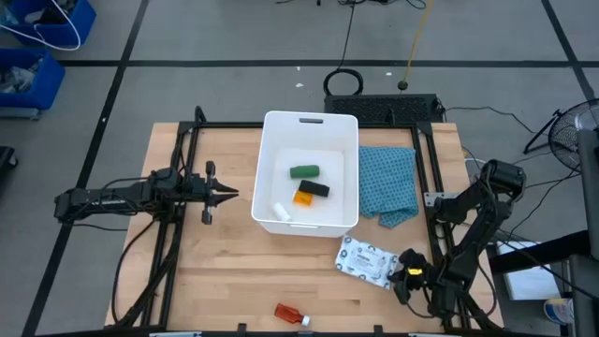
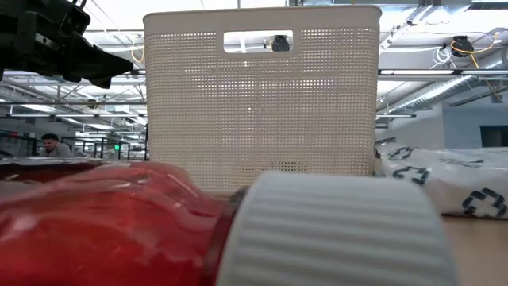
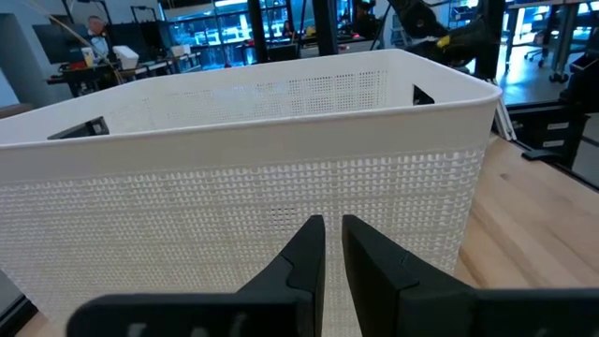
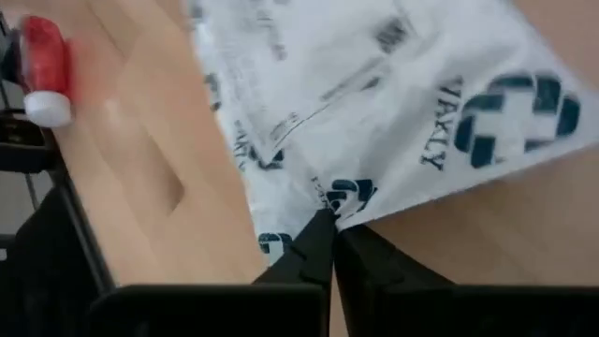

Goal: Pick & place medical supplies in basket/bin
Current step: Put the white mailer bag into the white bin

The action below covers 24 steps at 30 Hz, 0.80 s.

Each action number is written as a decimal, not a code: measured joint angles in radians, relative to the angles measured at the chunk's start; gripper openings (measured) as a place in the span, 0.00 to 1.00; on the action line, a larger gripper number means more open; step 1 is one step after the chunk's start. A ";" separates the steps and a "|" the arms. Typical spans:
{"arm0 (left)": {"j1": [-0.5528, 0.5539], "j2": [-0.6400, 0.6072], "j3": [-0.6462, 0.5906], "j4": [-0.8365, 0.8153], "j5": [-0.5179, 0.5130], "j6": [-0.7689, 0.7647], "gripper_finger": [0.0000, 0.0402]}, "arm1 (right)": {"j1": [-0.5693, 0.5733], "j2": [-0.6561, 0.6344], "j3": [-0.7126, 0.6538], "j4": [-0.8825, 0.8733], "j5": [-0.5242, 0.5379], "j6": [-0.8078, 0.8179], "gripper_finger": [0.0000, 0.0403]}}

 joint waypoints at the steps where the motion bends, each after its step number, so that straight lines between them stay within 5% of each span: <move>1: 0.000 0.000 0.000 0.000 0.000 0.000 0.12 | 0.000 -0.007 0.020 -0.010 0.023 -0.024 0.00; 15: 0.000 0.000 0.000 0.000 0.000 -0.002 0.12 | -0.030 -0.054 0.440 -0.495 0.234 -0.329 0.00; 24: 0.000 0.000 0.000 0.000 -0.001 -0.003 0.12 | -0.156 -0.057 0.648 -0.605 0.240 -0.659 0.00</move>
